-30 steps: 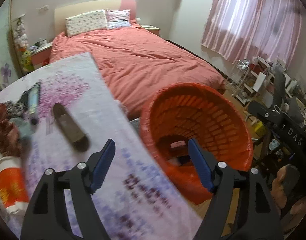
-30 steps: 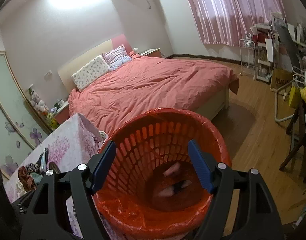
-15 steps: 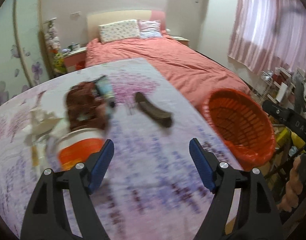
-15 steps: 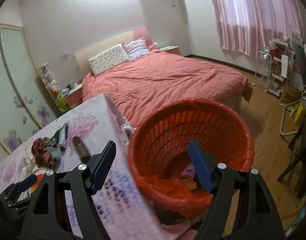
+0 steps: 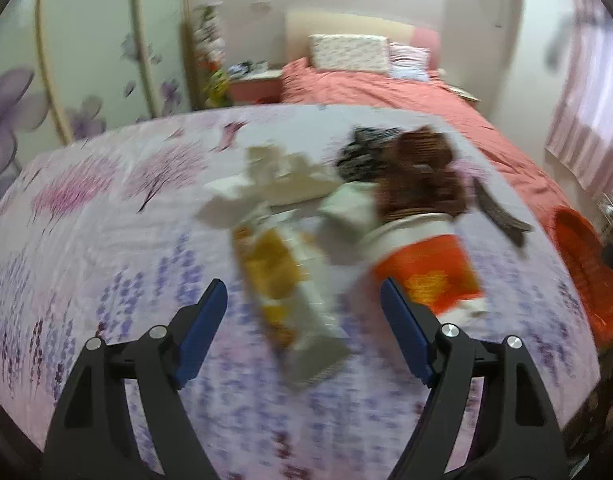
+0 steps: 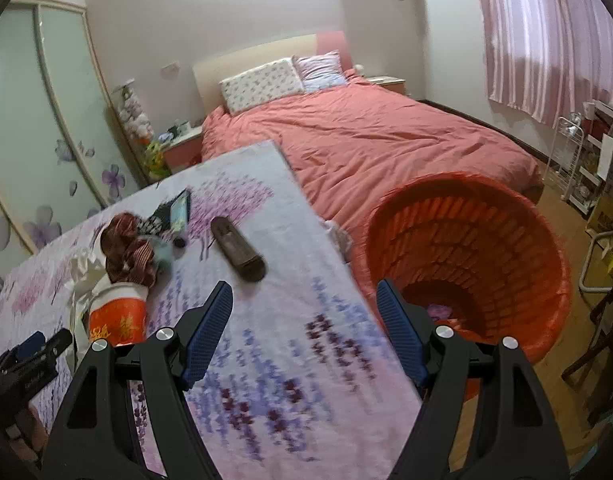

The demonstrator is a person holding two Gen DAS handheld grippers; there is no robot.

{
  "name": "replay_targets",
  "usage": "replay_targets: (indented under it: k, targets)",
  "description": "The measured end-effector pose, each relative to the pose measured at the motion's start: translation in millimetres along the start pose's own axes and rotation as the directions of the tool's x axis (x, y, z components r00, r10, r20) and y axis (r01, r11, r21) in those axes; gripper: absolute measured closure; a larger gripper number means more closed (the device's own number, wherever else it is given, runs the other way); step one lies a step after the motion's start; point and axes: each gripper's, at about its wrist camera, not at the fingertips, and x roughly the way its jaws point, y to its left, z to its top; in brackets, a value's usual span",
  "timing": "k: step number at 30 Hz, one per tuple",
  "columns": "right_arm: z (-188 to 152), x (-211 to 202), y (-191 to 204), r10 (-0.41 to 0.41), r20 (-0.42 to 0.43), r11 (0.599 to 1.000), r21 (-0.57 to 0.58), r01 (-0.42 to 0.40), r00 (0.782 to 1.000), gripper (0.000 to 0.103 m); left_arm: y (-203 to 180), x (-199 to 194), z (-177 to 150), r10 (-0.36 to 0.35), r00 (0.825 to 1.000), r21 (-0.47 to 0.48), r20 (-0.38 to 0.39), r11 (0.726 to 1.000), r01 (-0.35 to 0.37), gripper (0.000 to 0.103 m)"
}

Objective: Collect trash
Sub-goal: 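Grasp the yellow-white wrapper with the left tool while the right tool grasps the dark comb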

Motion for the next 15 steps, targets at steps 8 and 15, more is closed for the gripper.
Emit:
replay_targets:
  k: [8,15]
  targets:
    - [-7,13,16,0.003,-0.043,0.999,-0.032,-0.005,0.999,0.029,14,36,-1,-0.029,0.994,-0.059,-0.102,0.998,0.023,0.033]
    - [-6,28,25,0.007,-0.067,0.999,-0.052,-0.01,0.998,0.029,13,43,2,0.024,0.995,-0.036,-0.092,0.999,-0.028,0.064]
